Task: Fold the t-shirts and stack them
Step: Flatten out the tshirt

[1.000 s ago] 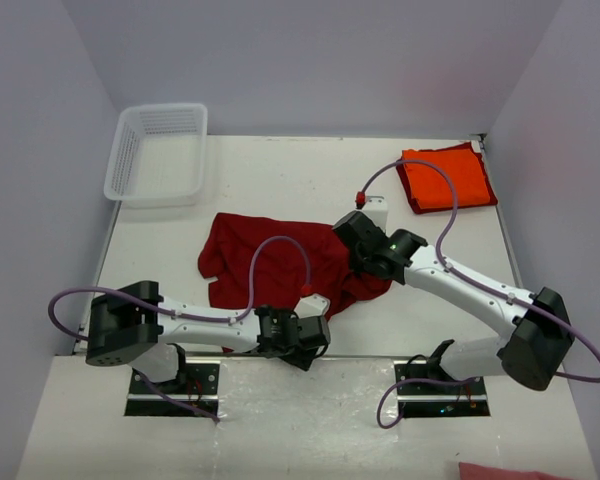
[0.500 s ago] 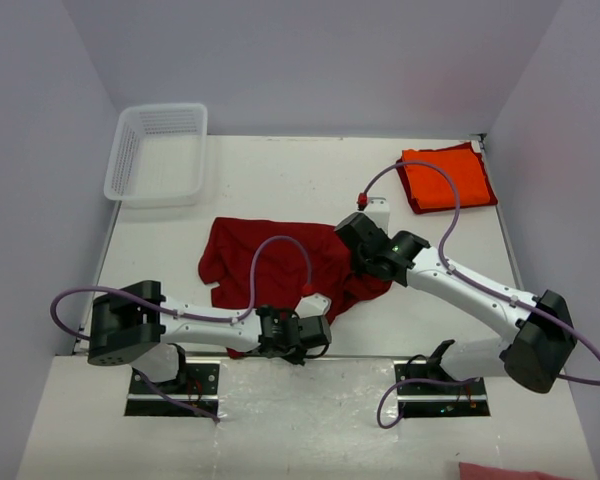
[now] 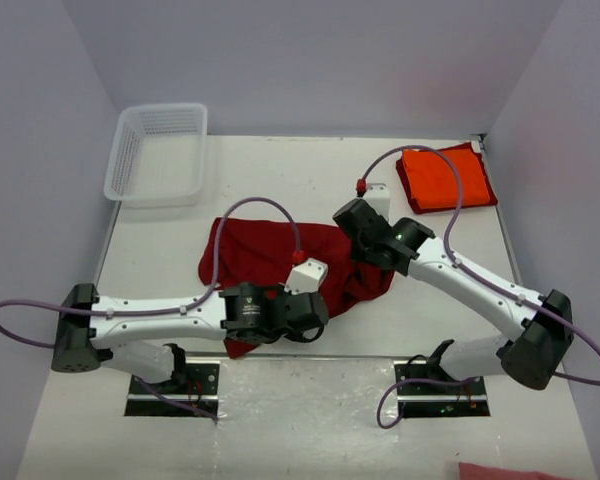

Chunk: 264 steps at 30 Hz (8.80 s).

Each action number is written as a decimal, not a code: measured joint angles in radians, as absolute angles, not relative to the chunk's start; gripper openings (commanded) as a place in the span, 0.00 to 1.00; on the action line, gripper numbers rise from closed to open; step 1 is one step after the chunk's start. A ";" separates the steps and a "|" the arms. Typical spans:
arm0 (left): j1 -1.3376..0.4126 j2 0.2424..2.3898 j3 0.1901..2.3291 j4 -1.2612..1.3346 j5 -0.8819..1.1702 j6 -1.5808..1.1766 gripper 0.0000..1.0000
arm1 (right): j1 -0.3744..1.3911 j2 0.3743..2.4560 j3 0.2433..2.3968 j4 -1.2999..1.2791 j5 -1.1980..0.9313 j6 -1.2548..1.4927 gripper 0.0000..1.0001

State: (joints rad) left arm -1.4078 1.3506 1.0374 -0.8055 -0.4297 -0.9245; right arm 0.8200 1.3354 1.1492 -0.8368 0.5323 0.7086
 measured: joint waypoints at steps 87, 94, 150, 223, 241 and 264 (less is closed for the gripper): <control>-0.293 1.637 2.141 -0.701 -0.305 -0.160 0.00 | 0.335 1.463 2.449 -0.598 0.394 -0.228 0.00; -0.148 1.775 2.300 -0.711 -0.257 -0.135 0.00 | 0.269 1.619 2.459 -0.616 0.347 -0.250 0.00; -0.033 1.834 2.389 -0.550 0.072 -0.214 0.00 | 0.411 1.705 2.546 -0.474 0.348 -0.403 0.00; -0.033 0.991 2.056 -0.663 0.313 -0.303 0.00 | 1.509 1.150 2.207 -0.110 1.047 -0.891 0.00; -0.033 1.271 1.687 -0.498 0.187 -0.283 0.00 | 0.697 1.343 2.092 -0.113 0.591 -0.610 0.00; -0.034 1.306 1.790 -0.288 0.158 -0.173 0.00 | 0.648 1.309 2.182 -0.464 0.279 -0.446 0.00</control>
